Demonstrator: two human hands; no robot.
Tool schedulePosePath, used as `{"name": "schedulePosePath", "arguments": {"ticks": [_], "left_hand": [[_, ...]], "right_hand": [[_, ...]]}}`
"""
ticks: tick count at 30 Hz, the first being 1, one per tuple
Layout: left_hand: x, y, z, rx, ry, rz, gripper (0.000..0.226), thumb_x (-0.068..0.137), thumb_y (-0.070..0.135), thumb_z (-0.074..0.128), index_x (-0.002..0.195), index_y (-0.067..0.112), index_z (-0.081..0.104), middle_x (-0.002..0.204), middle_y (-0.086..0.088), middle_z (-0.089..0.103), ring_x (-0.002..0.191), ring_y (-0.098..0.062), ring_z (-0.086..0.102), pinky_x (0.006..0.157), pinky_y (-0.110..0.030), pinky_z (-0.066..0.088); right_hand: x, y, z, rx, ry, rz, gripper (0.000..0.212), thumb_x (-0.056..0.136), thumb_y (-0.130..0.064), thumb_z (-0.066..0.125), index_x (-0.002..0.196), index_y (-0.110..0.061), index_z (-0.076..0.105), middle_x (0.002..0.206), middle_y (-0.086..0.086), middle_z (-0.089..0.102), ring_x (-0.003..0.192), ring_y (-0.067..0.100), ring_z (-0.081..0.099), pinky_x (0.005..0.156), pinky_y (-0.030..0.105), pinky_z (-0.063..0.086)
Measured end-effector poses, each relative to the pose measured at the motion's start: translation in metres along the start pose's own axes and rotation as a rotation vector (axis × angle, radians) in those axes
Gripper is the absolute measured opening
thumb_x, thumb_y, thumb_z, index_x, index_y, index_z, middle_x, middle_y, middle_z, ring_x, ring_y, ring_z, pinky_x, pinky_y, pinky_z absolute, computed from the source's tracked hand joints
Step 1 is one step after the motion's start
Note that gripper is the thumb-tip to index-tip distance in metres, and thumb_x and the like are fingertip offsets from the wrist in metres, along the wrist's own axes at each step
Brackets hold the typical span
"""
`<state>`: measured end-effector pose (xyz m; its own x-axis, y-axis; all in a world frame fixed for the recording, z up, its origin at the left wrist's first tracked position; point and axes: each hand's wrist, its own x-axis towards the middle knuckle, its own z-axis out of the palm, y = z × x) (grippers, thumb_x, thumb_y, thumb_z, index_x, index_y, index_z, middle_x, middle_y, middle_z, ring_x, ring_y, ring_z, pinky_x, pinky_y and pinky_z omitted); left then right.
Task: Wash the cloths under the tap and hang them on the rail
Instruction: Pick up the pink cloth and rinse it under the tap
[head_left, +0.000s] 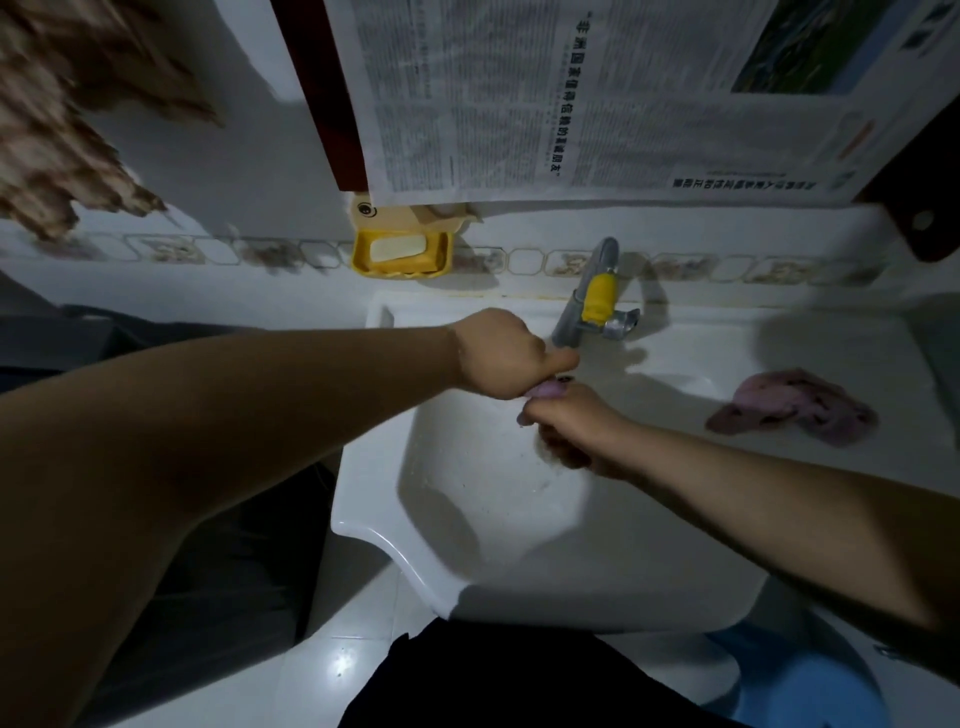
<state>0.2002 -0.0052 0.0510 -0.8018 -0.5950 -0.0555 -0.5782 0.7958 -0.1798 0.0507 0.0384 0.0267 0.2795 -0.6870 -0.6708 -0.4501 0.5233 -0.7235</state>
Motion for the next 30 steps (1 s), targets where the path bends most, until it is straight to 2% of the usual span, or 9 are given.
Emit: {"name": "schedulePosePath", "arguments": {"ticks": [1,3,6,9,13,17,22,30], "left_hand": [[-0.001,-0.004,-0.001,0.022,0.119,0.094,0.041,0.098,0.047,0.025,0.112,0.013,0.045,0.071,-0.011,0.064,0.054,-0.032,0.058,0.049,-0.027,0.028],[-0.004,-0.008,-0.007,0.035,0.227,0.216,0.025,0.094,0.039,0.035,0.095,0.015,0.039,0.051,-0.007,0.054,0.035,-0.028,0.048,0.042,-0.021,0.027],[-0.002,-0.019,-0.012,0.035,0.372,0.278,0.019,0.090,0.034,0.046,0.090,0.017,0.037,0.050,-0.004,0.053,0.034,-0.027,0.048,0.040,-0.020,0.031],[-0.001,-0.020,-0.021,0.063,0.442,0.270,0.017,0.090,0.033,0.048,0.090,0.018,0.039,0.052,-0.003,0.055,0.037,-0.027,0.052,0.044,-0.020,0.024],[-0.003,-0.014,-0.025,0.069,0.470,0.240,0.018,0.089,0.032,0.052,0.092,0.019,0.041,0.053,-0.001,0.056,0.039,-0.025,0.053,0.045,-0.020,0.023],[-0.004,-0.007,-0.035,0.093,0.520,0.178,0.034,0.082,0.030,0.069,0.091,0.016,0.040,0.052,-0.001,0.055,0.037,-0.024,0.051,0.043,-0.019,0.024],[-0.003,-0.004,-0.049,0.112,0.527,0.175,0.031,0.086,0.034,0.065,0.097,0.016,0.041,0.052,-0.002,0.056,0.038,-0.024,0.052,0.041,-0.020,0.027],[-0.001,0.009,-0.056,0.141,0.587,0.075,0.029,0.087,0.034,0.064,0.089,0.017,0.041,0.050,-0.001,0.050,0.038,-0.022,0.049,0.042,-0.021,0.025]], "right_hand": [[-0.005,-0.002,0.003,0.117,-0.043,0.032,0.023,0.082,-0.011,0.056,0.070,-0.017,0.037,0.042,-0.003,0.029,0.035,0.012,0.024,0.041,0.019,0.016],[-0.016,-0.009,0.007,0.271,-0.120,0.106,0.027,0.086,-0.012,0.052,0.065,-0.019,0.035,0.046,-0.003,0.025,0.035,0.009,0.021,0.038,0.016,0.013],[-0.025,-0.017,0.006,0.382,-0.220,0.163,0.046,0.089,-0.017,0.049,0.043,-0.021,0.043,0.040,-0.004,0.026,0.030,0.007,0.022,0.031,0.014,0.015],[-0.033,-0.025,0.005,0.509,-0.258,0.163,0.035,0.089,-0.014,0.047,0.057,-0.019,0.034,0.041,-0.006,0.025,0.029,0.006,0.019,0.030,0.013,0.012],[-0.046,-0.025,0.006,0.607,-0.319,0.185,0.037,0.088,-0.012,0.045,0.058,-0.019,0.025,0.042,-0.006,0.023,0.031,0.006,0.016,0.029,0.013,0.011],[-0.059,-0.028,0.007,0.653,-0.349,0.156,0.038,0.087,-0.013,0.045,0.055,-0.021,0.026,0.042,-0.007,0.022,0.031,0.005,0.016,0.031,0.014,0.009],[-0.072,-0.035,0.005,0.717,-0.371,0.158,0.038,0.087,-0.016,0.047,0.056,-0.023,0.027,0.040,-0.007,0.021,0.030,0.006,0.016,0.032,0.016,0.008],[-0.080,-0.032,-0.008,0.743,-0.445,0.143,0.039,0.083,-0.013,0.042,0.047,-0.022,0.028,0.039,-0.006,0.021,0.029,0.006,0.015,0.034,0.016,0.006]]}}
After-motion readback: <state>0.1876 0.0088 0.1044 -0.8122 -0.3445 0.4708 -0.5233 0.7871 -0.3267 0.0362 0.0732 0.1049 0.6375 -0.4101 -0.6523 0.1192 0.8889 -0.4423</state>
